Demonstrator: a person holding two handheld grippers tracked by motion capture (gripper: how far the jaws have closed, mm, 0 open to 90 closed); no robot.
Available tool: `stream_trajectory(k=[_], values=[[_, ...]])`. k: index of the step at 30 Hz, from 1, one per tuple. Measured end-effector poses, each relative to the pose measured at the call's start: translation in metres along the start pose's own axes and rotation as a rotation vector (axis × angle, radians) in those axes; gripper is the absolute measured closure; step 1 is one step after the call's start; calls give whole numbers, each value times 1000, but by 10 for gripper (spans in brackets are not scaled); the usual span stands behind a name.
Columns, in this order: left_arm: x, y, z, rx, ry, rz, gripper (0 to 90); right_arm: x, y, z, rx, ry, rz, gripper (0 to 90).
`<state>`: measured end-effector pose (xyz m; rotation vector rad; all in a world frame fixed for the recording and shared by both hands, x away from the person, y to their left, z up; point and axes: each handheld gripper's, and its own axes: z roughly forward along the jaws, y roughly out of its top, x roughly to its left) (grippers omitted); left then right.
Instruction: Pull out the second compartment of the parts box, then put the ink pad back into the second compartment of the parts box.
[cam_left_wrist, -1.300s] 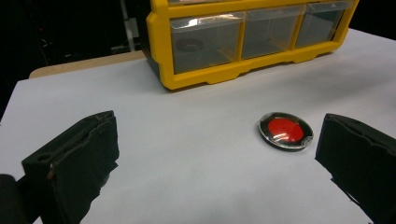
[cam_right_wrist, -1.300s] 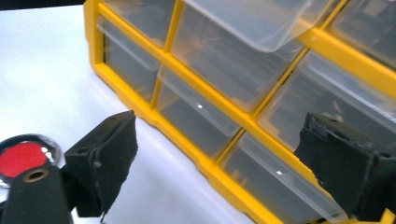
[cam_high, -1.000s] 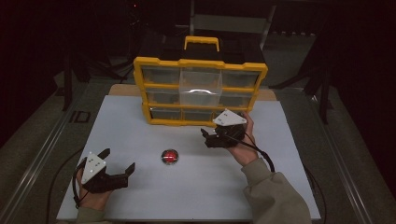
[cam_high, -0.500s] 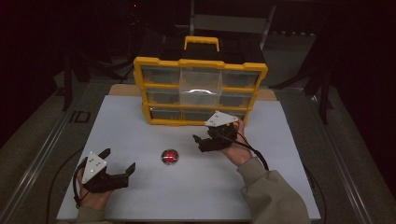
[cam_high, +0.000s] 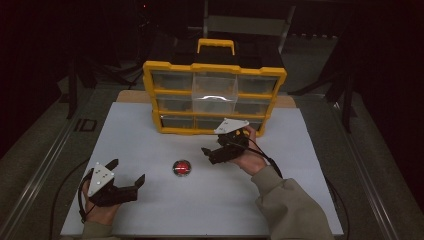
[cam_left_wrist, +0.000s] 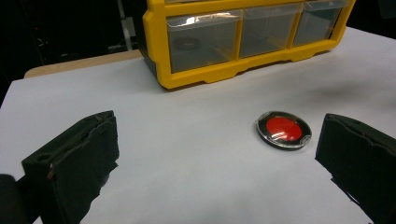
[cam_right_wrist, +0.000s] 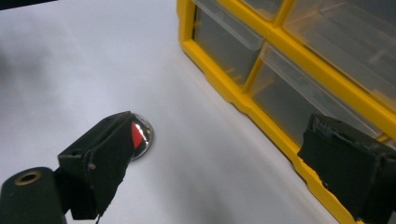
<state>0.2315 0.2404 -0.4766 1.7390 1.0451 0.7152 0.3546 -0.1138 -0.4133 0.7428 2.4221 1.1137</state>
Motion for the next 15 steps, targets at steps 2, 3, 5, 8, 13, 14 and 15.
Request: stream_trajectory(k=[2, 3, 5, 8, 13, 14, 15], values=[[0, 0, 0, -1, 0, -1, 0, 1, 2, 1, 10, 10, -5, 91], [0, 0, 0, 1, 0, 0, 0, 1, 2, 1, 18, 11, -11, 91], [0, 0, 0, 1, 0, 0, 0, 2, 4, 3, 30, 19, -16, 91], [0, 0, 0, 0, 1, -1, 0, 3, 7, 4, 41, 25, -28, 91], [0, 0, 0, -2, 0, 0, 0, 6, 10, 9, 59, 47, -43, 91], [0, 0, 0, -2, 0, 0, 0, 7, 11, 10, 67, 51, -47, 91], [0, 0, 0, -2, 0, -1, 0, 8, 12, 11, 70, 52, -49, 91]])
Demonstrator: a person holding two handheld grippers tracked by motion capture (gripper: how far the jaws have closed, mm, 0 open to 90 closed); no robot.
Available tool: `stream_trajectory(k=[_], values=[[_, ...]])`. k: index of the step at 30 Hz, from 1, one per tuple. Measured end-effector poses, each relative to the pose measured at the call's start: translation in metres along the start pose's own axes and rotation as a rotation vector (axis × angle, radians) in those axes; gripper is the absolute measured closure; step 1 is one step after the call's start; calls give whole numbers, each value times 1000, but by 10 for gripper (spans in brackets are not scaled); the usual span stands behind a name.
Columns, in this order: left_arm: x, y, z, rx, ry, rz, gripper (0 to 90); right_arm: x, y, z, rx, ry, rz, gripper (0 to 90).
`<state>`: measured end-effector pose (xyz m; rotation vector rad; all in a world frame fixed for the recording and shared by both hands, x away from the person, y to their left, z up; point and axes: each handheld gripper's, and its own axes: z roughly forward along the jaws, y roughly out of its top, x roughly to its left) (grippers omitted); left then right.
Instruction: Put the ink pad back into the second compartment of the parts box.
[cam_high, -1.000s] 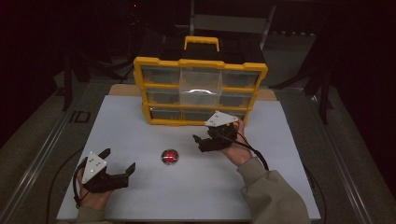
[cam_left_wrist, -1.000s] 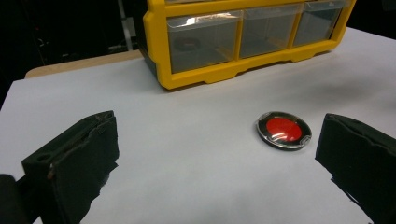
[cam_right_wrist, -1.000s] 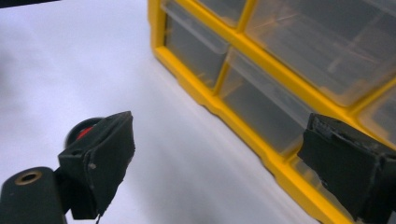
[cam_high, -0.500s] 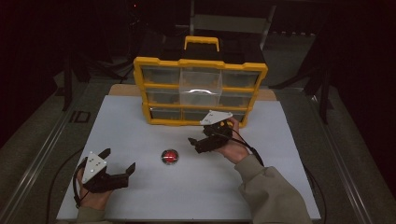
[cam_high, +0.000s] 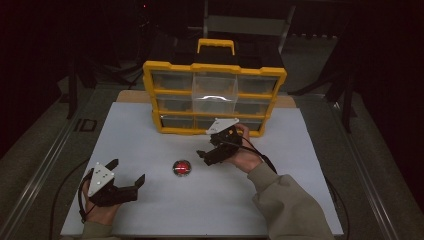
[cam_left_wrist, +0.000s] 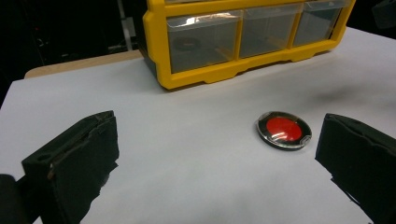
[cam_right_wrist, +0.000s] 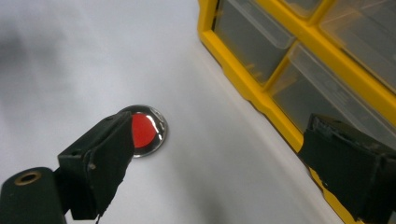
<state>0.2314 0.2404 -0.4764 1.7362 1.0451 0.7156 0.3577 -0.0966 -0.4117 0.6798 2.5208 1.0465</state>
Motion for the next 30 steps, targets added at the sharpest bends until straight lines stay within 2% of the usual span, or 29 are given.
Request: stream_trajectory(k=[9, 14, 16, 21, 26, 30], values=[[0, 0, 0, -3, 1, -3, 0, 3, 7, 9, 31, 28, -24, 89], [1, 0, 0, -7, -1, -7, 0, 4, 9, 15, 55, 53, -22, 89], [1, 0, 1, 0, -2, -5, 0, 5, 11, 17, 70, 57, -38, 89], [0, 0, 1, 4, -5, 1, 0, 6, 15, 20, 86, 77, -44, 89], [1, 0, 0, -5, -3, -11, 0, 8, 16, 28, 113, 87, -62, 89], [-1, 0, 1, -2, -6, 2, 0, 12, 14, 36, 132, 100, -62, 89]])
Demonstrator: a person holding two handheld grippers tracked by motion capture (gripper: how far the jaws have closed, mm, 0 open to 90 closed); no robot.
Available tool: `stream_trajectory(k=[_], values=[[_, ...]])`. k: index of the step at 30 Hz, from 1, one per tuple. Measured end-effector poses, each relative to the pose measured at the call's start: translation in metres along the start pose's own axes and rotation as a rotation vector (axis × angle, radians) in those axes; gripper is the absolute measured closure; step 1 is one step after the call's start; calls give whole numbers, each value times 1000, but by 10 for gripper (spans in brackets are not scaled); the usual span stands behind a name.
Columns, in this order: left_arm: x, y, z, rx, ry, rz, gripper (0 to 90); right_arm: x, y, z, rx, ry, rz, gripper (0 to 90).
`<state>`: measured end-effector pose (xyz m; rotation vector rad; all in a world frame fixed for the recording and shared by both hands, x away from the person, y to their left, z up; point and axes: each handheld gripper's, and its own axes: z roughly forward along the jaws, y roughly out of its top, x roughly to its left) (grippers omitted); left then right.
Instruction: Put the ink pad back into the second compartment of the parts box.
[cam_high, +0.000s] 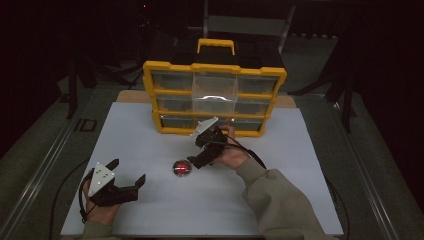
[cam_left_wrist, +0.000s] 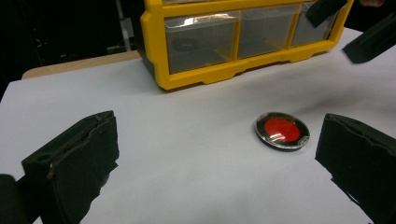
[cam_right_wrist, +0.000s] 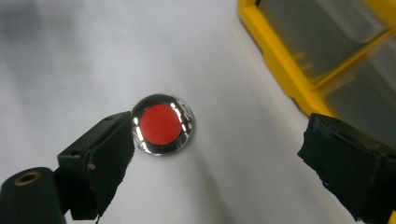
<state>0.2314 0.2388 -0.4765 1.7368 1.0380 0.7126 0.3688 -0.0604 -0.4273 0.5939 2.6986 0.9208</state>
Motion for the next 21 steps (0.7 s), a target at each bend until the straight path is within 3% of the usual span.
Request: stream_trajectory(k=[6, 11, 21], values=[[1, 0, 0, -4, 4, -9, 0, 5, 3, 10, 25, 15, -29, 89], [1, 0, 0, -3, 3, -5, 0, 7, 3, 16, 42, 29, -16, 89], [3, 0, -1, -4, 5, -5, 0, 13, 5, 32, 51, 69, -38, 89]])
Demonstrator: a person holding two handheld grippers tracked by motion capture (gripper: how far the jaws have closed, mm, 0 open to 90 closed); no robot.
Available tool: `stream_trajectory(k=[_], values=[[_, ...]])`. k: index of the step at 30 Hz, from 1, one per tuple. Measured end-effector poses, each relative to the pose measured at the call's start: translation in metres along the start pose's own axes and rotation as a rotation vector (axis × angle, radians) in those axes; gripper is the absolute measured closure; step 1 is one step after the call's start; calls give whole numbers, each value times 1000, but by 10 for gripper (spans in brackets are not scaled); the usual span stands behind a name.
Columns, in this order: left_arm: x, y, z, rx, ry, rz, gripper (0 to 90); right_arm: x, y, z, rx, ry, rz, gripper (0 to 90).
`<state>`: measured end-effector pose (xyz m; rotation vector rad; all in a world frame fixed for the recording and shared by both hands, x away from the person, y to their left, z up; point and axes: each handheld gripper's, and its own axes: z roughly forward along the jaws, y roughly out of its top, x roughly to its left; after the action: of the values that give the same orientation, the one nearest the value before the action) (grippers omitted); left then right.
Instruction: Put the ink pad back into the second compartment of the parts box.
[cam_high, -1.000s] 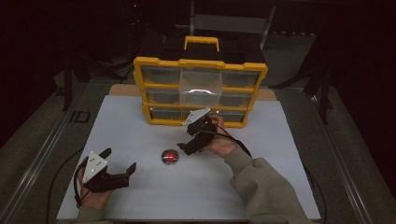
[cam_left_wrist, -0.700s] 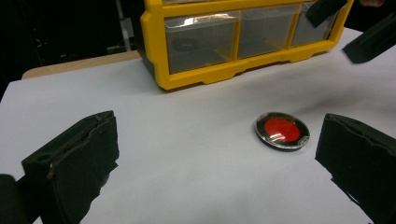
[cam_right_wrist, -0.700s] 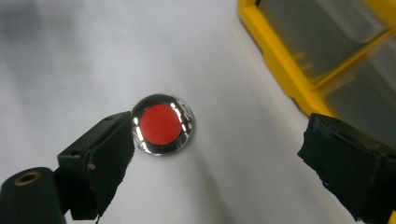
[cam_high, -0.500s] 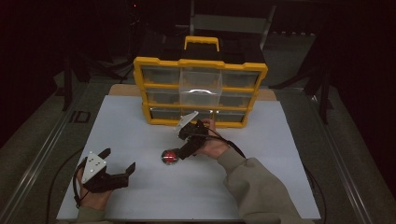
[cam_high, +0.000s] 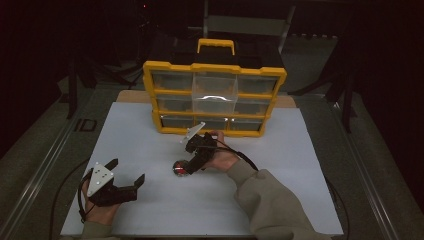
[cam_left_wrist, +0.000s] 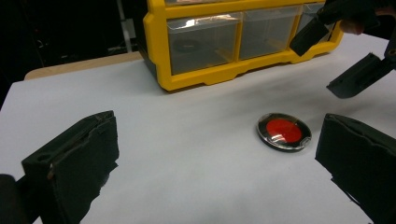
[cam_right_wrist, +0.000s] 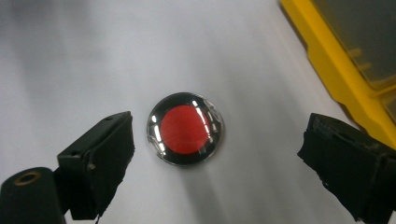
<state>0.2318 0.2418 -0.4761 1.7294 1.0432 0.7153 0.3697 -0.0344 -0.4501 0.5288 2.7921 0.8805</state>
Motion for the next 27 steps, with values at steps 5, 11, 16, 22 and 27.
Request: stream_trajectory(k=[5, 11, 16, 22, 27], values=[[1, 0, -1, -6, 2, -4, 0, 2, 1, 7, 12, 8, -3, 89], [1, 0, -1, -5, 1, -5, 0, 5, -1, 20, 32, 29, 15, 89], [1, 0, -1, -2, 2, -2, 0, 8, -1, 29, 48, 39, 6, 89], [1, 0, -1, -4, 5, -5, 0, 10, 0, 34, 68, 49, 5, 91], [1, 0, -1, 1, 5, 0, 0, 11, 0, 40, 78, 53, 15, 93]])
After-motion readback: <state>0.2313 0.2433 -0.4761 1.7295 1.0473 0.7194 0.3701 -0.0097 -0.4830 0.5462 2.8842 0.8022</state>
